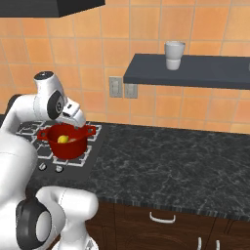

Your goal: Put the lemon and sweet potato in the pot. Retrieve the spatula and lightly stir the vegetables in the pot.

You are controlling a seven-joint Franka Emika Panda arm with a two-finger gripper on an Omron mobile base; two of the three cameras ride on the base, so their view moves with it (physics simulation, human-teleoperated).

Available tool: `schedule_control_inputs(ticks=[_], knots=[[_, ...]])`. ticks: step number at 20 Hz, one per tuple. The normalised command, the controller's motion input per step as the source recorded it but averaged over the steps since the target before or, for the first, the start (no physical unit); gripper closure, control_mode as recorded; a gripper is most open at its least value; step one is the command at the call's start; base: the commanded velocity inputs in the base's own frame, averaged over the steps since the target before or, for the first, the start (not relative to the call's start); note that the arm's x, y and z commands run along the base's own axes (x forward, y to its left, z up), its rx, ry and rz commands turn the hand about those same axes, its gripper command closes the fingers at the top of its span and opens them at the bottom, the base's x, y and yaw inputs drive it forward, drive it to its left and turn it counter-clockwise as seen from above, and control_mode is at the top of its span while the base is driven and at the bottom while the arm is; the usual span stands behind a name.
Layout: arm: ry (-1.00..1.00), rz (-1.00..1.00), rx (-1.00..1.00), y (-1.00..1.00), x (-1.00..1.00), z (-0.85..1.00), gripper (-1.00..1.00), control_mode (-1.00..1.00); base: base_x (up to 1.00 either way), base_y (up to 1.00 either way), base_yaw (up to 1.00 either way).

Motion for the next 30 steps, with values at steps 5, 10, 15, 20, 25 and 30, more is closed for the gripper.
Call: schedule_control_inputs(ticks=[5, 10, 15, 20, 25, 30], knots=[[0.09, 0.00, -0.11, -0.04, -0.13, -0.04, -1.00, -1.00, 0.00, 0.00, 0.00], [0.00, 0.00, 0.00, 0.00, 0.00, 0.00, -1.00, 1.00, -0.35, 0.47, 0.00], [0.00, 0.00, 0.00, 0.00, 0.00, 0.00, -1.00, 1.00, -0.19, 1.00, 0.00], [0.00, 0.00, 0.00, 0.00, 0.00, 0.00, -1.00, 1.00, 0.00, 1.00, 0.00], [0.00, 0.00, 0.00, 0.00, 0.00, 0.00, -1.00, 1.00, 0.01, 1.00, 0.00], [0.01, 0.01, -0.04, 0.28, 0.06, 0.00, -1.00, -1.00, 0.09, 0.60, 0.00]])
